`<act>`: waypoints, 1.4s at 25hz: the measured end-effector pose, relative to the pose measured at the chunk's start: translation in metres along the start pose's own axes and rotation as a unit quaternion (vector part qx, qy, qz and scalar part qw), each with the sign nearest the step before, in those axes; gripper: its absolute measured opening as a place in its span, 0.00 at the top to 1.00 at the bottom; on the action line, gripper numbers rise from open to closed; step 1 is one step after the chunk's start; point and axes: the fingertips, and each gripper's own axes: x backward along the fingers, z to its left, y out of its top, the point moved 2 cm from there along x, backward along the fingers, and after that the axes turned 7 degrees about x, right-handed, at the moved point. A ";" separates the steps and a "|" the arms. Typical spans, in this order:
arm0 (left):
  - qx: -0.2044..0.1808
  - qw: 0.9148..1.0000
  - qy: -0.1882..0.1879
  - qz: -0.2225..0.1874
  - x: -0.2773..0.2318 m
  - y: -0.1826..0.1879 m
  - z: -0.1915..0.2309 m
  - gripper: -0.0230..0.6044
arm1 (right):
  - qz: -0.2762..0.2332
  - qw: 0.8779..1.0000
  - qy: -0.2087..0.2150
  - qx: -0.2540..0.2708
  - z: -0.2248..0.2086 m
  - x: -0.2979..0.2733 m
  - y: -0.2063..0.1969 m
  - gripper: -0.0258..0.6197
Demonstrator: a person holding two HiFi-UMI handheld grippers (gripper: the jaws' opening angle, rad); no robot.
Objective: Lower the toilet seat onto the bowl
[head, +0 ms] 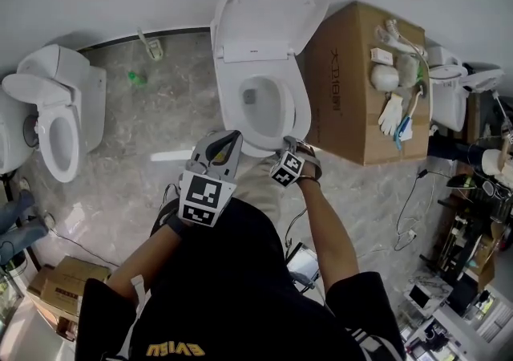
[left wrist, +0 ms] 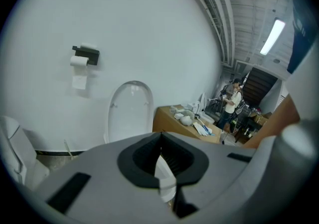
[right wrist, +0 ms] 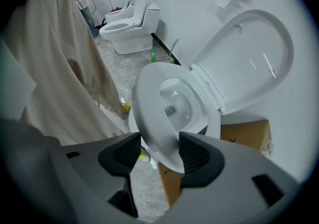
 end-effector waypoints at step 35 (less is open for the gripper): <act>-0.001 0.997 0.022 0.077 -0.039 -0.043 0.006 0.94 | -0.010 0.993 0.050 -0.103 0.046 -0.060 -0.012 0.57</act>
